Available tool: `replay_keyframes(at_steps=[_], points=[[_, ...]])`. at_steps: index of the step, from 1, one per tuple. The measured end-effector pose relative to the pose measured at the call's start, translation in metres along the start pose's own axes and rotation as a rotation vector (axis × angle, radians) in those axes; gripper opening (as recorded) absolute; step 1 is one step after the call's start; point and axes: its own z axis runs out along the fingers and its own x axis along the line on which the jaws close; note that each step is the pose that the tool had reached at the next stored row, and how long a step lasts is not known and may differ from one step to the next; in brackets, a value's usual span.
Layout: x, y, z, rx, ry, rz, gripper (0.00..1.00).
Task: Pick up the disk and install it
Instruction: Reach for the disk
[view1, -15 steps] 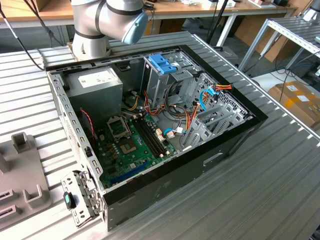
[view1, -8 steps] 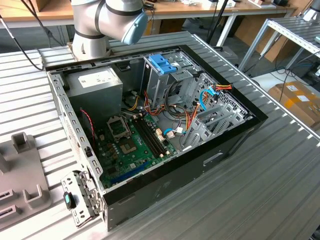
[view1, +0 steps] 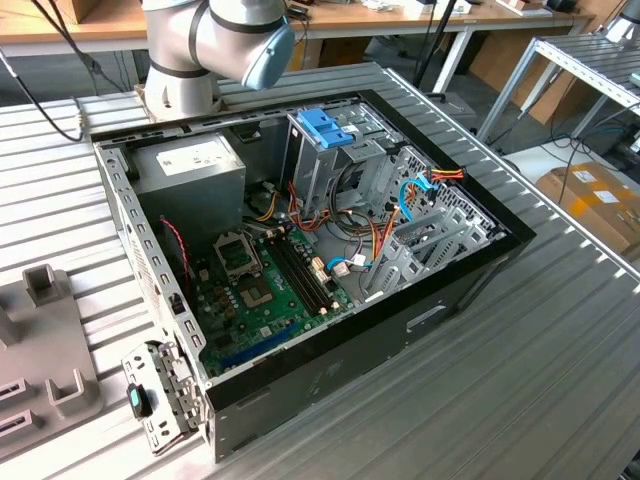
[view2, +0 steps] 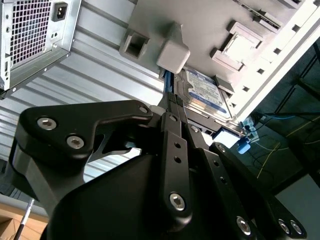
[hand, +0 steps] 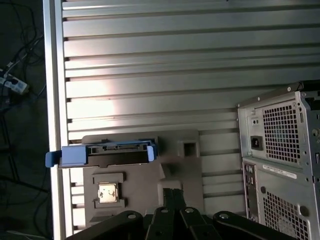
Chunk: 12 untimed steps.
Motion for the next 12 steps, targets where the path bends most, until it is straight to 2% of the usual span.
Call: replay_keyframes(at_steps=[6,12], points=[[0.0107,-0.0008,-0.0004,0.0001,0.0002,0.0,0.11],[0.025,-0.0019,-0.0006,0.0,0.0001,0.0,0.11]])
